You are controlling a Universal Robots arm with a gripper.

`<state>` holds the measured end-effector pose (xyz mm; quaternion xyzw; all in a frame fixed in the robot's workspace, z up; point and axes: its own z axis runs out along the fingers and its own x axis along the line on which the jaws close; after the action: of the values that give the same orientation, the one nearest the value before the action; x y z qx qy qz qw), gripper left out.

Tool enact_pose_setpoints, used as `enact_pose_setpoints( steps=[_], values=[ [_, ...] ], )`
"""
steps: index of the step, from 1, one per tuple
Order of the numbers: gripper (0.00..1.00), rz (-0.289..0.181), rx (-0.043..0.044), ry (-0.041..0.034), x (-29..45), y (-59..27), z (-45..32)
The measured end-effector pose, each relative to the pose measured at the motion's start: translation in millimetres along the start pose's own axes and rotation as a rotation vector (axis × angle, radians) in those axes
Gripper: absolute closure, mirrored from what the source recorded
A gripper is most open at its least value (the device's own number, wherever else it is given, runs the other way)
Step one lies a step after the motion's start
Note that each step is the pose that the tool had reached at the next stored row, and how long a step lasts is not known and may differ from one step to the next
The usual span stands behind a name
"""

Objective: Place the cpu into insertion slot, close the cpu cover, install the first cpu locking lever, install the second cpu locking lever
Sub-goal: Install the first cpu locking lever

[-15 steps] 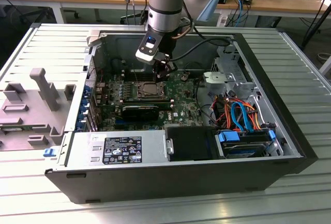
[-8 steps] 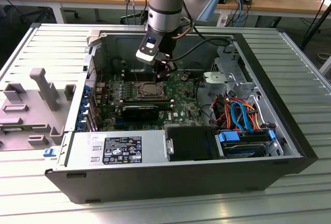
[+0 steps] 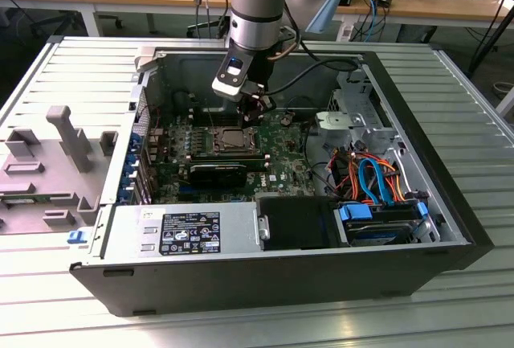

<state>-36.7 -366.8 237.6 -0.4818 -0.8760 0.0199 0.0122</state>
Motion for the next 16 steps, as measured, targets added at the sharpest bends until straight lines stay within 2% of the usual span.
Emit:
enact_pose_setpoints(
  steps=[16],
  values=[
    [0.89, -0.037, -0.0004, -0.0009, 0.0, 0.0, 0.0]
  ],
)
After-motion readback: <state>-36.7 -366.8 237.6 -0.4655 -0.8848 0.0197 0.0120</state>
